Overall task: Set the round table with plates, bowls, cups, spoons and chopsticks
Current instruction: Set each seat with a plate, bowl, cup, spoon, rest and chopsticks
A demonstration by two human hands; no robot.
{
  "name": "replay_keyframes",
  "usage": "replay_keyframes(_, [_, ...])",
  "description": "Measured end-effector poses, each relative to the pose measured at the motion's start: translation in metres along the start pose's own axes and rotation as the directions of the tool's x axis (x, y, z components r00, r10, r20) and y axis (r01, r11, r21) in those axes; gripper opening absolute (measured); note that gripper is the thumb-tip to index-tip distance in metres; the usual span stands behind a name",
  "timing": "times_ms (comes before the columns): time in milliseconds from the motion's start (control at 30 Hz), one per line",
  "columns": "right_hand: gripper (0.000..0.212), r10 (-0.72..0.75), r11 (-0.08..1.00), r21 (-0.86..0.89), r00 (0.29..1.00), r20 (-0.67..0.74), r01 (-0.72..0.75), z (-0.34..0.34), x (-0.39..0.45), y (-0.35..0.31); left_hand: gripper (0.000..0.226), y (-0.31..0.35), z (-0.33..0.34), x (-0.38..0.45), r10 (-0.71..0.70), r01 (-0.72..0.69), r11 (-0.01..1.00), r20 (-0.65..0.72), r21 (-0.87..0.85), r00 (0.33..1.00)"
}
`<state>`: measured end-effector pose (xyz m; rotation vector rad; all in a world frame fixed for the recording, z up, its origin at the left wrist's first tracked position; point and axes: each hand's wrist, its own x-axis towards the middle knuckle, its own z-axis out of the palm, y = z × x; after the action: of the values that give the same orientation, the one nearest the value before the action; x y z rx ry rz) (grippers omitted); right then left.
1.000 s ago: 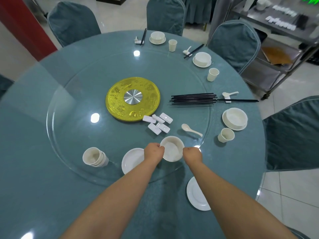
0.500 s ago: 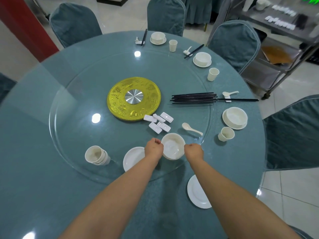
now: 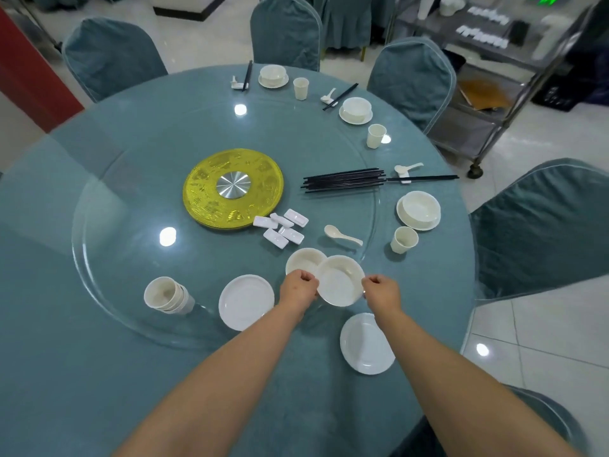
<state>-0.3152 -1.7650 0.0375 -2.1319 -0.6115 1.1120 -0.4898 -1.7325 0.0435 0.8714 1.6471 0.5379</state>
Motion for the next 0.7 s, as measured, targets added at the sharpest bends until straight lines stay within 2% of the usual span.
replay_keyframes(67, [0.021, 0.026, 1.000, -0.009, 0.999, -0.021, -0.026, -0.015, -0.002, 0.015, 0.001, -0.006, 0.014, -0.008, 0.000, 0.000, 1.000, 0.027, 0.012, 1.000])
replay_keyframes(200, [0.013, 0.092, 0.995, -0.019, 0.994, -0.057, -0.094, -0.040, -0.007, 0.047, 0.003, -0.021, 0.044, -0.020, -0.007, 0.001, 0.998, 0.084, 0.062, 0.996])
replay_keyframes(400, [0.019, 0.206, 0.978, -0.007, 0.976, -0.066, -0.207, -0.063, -0.017, 0.100, 0.008, -0.043, 0.076, -0.035, -0.043, 0.006, 0.973, 0.153, 0.232, 0.987])
replay_keyframes(700, [0.022, 0.235, 0.969, -0.070, 0.971, -0.048, -0.238, -0.055, -0.018, 0.135, 0.008, -0.083, 0.088, -0.030, -0.054, 0.008, 0.928, 0.115, 0.372, 0.992])
